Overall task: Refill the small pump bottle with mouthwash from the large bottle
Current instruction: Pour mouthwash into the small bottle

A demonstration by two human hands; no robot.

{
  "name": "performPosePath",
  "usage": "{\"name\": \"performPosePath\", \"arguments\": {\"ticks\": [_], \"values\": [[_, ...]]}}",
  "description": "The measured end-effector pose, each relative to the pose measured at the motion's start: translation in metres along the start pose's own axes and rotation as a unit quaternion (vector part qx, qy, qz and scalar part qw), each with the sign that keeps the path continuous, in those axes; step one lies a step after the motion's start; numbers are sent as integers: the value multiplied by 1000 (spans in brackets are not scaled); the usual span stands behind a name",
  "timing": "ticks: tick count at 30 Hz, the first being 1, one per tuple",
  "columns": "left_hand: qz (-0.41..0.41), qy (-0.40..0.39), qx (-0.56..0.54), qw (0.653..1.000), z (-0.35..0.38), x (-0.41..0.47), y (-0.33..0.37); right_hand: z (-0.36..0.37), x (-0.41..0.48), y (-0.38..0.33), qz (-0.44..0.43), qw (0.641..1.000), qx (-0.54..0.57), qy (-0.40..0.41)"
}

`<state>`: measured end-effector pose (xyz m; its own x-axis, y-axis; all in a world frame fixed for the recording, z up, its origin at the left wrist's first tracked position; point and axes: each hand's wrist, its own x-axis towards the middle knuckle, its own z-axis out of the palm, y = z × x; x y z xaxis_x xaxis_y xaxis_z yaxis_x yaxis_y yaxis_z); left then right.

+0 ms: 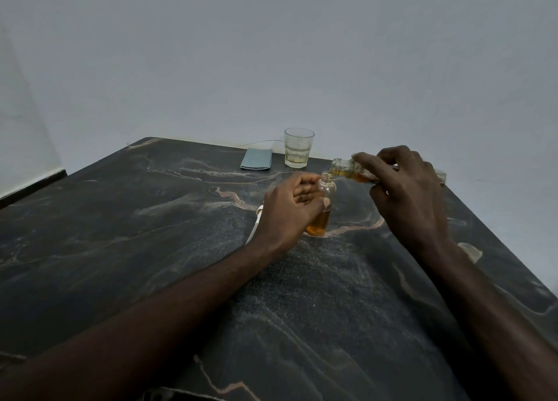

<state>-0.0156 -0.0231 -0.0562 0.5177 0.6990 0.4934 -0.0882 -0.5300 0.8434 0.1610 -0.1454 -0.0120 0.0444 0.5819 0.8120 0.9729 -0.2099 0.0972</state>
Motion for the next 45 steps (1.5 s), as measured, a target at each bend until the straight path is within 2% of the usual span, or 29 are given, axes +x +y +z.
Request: {"name": "performPosePath", "arguments": {"ticks": [45], "values": [[-3,3,-3,1000,0,0,1,1,0,1,-6,1000,2,6]]}}
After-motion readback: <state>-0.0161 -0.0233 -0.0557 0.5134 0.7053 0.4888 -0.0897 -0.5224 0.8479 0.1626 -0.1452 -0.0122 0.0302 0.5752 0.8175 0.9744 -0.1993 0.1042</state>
